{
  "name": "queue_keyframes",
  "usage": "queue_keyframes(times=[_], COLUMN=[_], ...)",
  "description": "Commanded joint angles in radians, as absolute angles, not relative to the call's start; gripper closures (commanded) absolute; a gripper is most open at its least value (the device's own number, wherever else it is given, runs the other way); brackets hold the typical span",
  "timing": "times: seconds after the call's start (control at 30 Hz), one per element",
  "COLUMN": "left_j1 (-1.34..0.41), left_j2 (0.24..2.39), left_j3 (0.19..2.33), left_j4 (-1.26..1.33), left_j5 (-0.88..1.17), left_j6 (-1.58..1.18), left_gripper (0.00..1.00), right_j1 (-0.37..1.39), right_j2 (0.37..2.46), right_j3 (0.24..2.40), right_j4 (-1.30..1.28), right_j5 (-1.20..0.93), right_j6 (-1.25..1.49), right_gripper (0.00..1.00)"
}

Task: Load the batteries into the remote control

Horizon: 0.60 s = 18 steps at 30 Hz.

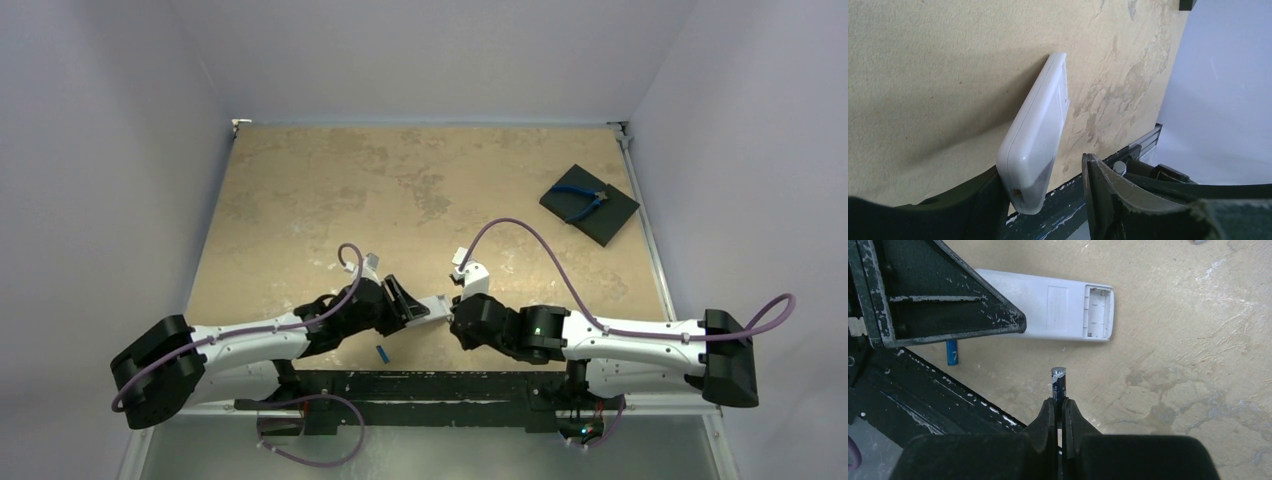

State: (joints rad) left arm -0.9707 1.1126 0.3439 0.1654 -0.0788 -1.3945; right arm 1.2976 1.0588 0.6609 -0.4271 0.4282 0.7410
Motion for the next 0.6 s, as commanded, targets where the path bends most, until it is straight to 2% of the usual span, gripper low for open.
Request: queue_keyframes(times=[0.0, 0.57], left_j1=[-1.001, -1.106], left_j2=[1.085, 0.983], left_j3=[0.391, 0.416], left_j4=[0.083, -0.113], left_j5=[-0.117, -0.137], left_j6=[-1.376, -1.366], left_gripper=[0.49, 0.49], right_j1=[1.303, 1.302], right_j2=[1.039, 1.064], right_j3=[0.655, 0.701], right_j4=[-0.421, -0.480], right_j5=[0.445, 0.458], right_j6=[0.756, 0.735], right_gripper=[1.00, 1.00])
